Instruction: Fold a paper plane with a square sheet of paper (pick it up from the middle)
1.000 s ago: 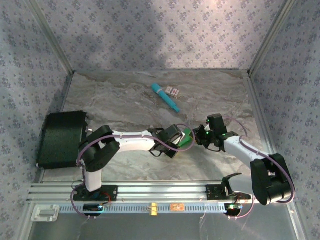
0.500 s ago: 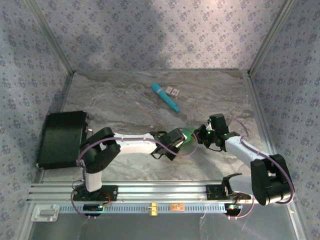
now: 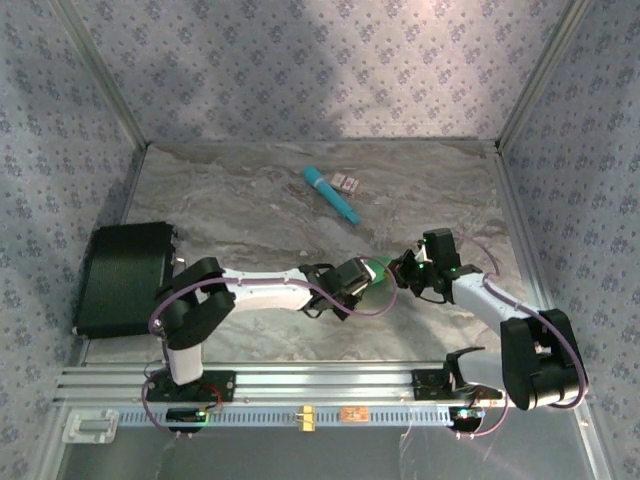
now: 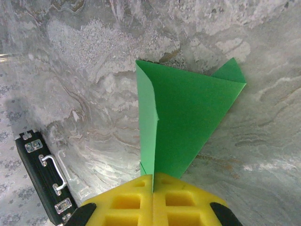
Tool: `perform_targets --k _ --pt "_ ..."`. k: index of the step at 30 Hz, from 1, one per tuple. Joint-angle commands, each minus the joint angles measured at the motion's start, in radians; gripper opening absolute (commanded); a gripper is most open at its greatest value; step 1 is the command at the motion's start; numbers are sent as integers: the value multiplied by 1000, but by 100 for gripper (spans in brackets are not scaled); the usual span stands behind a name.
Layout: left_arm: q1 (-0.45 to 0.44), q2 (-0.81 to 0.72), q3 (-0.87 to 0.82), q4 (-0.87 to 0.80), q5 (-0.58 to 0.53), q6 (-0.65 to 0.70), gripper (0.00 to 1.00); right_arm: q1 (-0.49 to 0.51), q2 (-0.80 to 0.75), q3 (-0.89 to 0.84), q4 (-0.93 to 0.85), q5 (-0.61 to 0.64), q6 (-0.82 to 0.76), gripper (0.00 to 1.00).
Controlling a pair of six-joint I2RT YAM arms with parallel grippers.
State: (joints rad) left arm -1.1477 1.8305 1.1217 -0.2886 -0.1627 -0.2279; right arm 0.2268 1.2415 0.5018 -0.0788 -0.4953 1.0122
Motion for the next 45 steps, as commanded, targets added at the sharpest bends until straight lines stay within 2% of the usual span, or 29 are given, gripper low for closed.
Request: perform_targets --k 1,4,8,13,21,28,34,38,45 --pt "-7 -26 -6 -1 -8 19 13 -7 -14 -12 -2 -21 -18 6" --pt "-6 -20 -3 -1 -9 18 14 -7 -14 -14 -2 -23 -20 6" --pt "-7 -19 -6 9 -18 15 20 -8 -18 -14 -1 -25 -22 6" --pt "-7 -12 0 15 -25 16 20 -7 -20 -16 -1 -25 -21 6" --pt "-7 3 10 9 -21 21 15 -7 -20 -17 -1 -27 -23 6" --pt "-7 11 24 -10 8 36 6 -7 -20 -19 -9 -17 -27 7" --pt "-5 42 75 -61 75 41 1 -7 -42 -12 -57 7 -72 19" --pt "7 66 114 -99 142 26 0 -14 -92 6 -156 76 -113 28" --pt "50 91 136 -108 278 -4 0 -85 -213 -20 -256 120 -125 36"
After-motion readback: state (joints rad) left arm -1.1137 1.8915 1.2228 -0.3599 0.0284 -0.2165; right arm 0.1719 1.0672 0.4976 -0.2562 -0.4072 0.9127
